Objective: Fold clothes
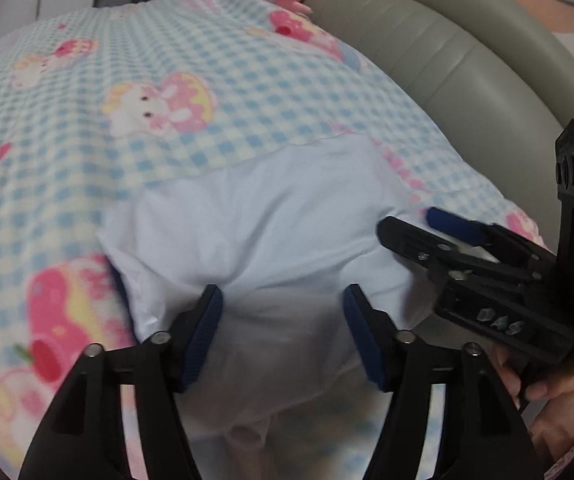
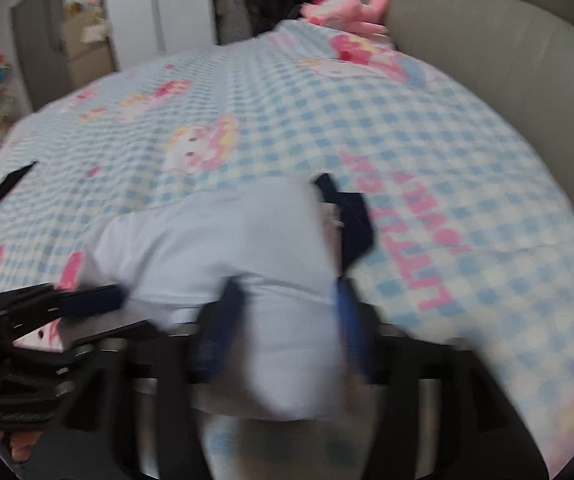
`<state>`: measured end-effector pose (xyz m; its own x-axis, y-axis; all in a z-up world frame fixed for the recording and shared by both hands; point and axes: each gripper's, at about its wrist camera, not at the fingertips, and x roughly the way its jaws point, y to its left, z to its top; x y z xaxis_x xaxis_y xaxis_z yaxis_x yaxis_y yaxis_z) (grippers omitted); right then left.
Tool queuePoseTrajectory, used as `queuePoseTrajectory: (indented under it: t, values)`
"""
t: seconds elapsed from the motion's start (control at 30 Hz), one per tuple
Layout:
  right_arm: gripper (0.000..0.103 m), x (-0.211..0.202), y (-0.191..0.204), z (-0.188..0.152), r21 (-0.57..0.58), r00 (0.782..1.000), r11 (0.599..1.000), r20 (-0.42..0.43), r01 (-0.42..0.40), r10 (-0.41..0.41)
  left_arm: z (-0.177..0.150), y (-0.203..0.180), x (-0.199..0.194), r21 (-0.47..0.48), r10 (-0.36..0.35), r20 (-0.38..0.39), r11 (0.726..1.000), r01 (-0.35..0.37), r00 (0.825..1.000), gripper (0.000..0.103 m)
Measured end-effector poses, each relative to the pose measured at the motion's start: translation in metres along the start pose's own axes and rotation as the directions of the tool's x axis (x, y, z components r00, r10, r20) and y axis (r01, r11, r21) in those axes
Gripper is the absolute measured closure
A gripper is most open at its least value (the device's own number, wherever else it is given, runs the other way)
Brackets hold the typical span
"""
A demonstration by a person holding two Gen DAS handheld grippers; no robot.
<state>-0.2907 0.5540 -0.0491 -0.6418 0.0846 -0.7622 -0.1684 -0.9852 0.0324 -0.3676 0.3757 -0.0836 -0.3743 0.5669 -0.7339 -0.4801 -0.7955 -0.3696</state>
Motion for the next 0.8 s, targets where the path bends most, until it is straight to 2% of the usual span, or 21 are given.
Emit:
queuePoseTrajectory:
  t: [0.07,0.1,0.13,0.23,0.27,0.3,0.37,0.43,0.5,0.6,0.7,0.8]
  values:
    - [0.028,-0.012,0.002,0.010,0.030,1.000,0.999,0.001,-0.016,0.016,0.005,0.013,-0.020,-0.039,0.037,0.019,0.999,-0.036,0.999,0.030]
    - [0.028,-0.018,0.005,0.015,0.046,1.000,0.999,0.007,0.003,-0.003,0.007,0.020,-0.030,-0.059,0.055,0.028,0.997,-0.054,0.998,0.026]
    - [0.027,-0.024,0.010,0.021,0.057,1.000,0.998,0.006,0.017,-0.018,0.010,0.031,-0.040,-0.093,0.089,0.028,0.992,-0.086,0.996,0.025]
    - [0.027,-0.036,0.036,0.035,0.061,0.999,0.997,-0.012,0.043,-0.042,0.018,0.067,-0.078,-0.186,0.211,0.039,0.962,-0.201,0.977,0.025]
    - [0.023,-0.042,0.049,0.039,0.042,0.999,0.998,-0.002,0.047,-0.047,0.020,0.078,-0.093,-0.208,0.249,0.053,0.950,-0.233,0.967,0.025]
    - [0.015,-0.049,0.062,0.042,0.024,0.999,0.998,0.008,0.051,-0.052,0.020,0.086,-0.108,-0.211,0.276,0.064,0.943,-0.258,0.959,0.025]
    - [0.009,-0.060,0.092,0.045,-0.020,0.998,0.998,0.031,0.052,-0.051,0.017,0.100,-0.138,-0.191,0.318,0.083,0.935,-0.298,0.944,0.022]
    - [0.007,-0.066,0.121,0.043,-0.063,0.999,0.997,0.035,0.038,-0.036,0.013,0.115,-0.166,-0.169,0.359,0.094,0.925,-0.341,0.929,0.021]
    - [0.005,-0.067,0.152,0.040,-0.098,1.000,0.995,0.025,0.018,-0.015,0.005,0.133,-0.188,-0.156,0.417,0.083,0.903,-0.401,0.905,0.020]
    - [0.005,-0.067,0.196,0.031,-0.110,1.000,0.994,0.002,0.001,0.000,-0.011,0.164,-0.220,-0.211,0.480,0.051,0.862,-0.460,0.876,0.020]
    - [0.001,-0.077,0.234,0.017,-0.093,0.998,0.994,-0.006,-0.060,0.060,-0.031,0.181,-0.252,-0.219,0.490,0.059,0.857,-0.467,0.870,0.020]
    - [0.001,-0.093,0.266,-0.001,-0.137,0.997,0.988,0.023,-0.066,0.070,-0.052,0.181,-0.278,-0.149,0.497,0.086,0.863,-0.482,0.864,0.018]
